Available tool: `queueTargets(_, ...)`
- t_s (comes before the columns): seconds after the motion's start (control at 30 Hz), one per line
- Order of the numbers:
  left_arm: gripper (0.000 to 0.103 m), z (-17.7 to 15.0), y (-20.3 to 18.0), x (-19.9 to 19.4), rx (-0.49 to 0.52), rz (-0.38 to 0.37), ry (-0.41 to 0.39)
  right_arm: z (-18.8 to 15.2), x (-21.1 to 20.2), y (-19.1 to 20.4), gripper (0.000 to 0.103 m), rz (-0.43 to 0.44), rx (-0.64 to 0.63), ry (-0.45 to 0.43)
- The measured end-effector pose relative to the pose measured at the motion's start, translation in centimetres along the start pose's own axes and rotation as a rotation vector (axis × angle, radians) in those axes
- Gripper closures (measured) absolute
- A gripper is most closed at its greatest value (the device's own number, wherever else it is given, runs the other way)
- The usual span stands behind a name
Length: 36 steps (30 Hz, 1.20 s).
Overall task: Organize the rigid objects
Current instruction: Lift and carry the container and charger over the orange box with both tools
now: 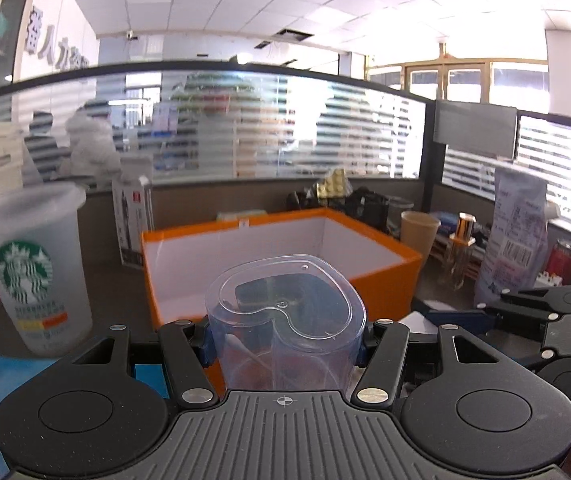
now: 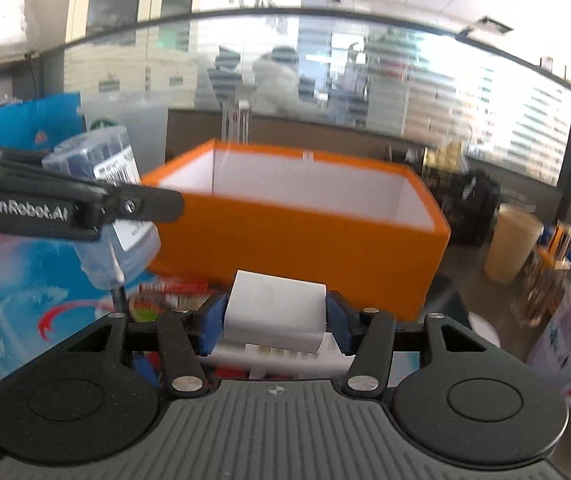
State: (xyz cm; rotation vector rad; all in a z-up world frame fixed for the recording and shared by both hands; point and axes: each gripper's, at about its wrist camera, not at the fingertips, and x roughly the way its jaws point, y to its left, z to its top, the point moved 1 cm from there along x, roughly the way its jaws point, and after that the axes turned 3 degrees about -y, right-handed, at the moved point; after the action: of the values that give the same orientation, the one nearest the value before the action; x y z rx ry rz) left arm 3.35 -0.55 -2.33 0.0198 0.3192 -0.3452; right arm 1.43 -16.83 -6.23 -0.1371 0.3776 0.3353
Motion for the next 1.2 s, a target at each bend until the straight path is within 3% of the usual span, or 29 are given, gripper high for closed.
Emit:
queueTargets(0.3,0.046,4.3,0.4,1.5,0.020,0.024,-0.037,5.4,0.1,-1.4,0.052,0.004,-0.031,-0.123)
queueTargets(0.63,0.046,8.5,1.4,5.6,0.041,0.058,-0.046,9.7,2.6,-3.8,0.052,-0.003,-0.034,-0.177)
queueTargets(1.0,0.046,7.5,3.6,13.0,0.017,0.092,0.108,10.9,8.7,-5.6,0.052,0.007,-0.036,-0.077)
queueTargets(1.2,0.046,6.1,4.7,15.8,0.036,0.086,0.236,10.4,12.4,-5.9,0.052,0.042,-0.082,0.042)
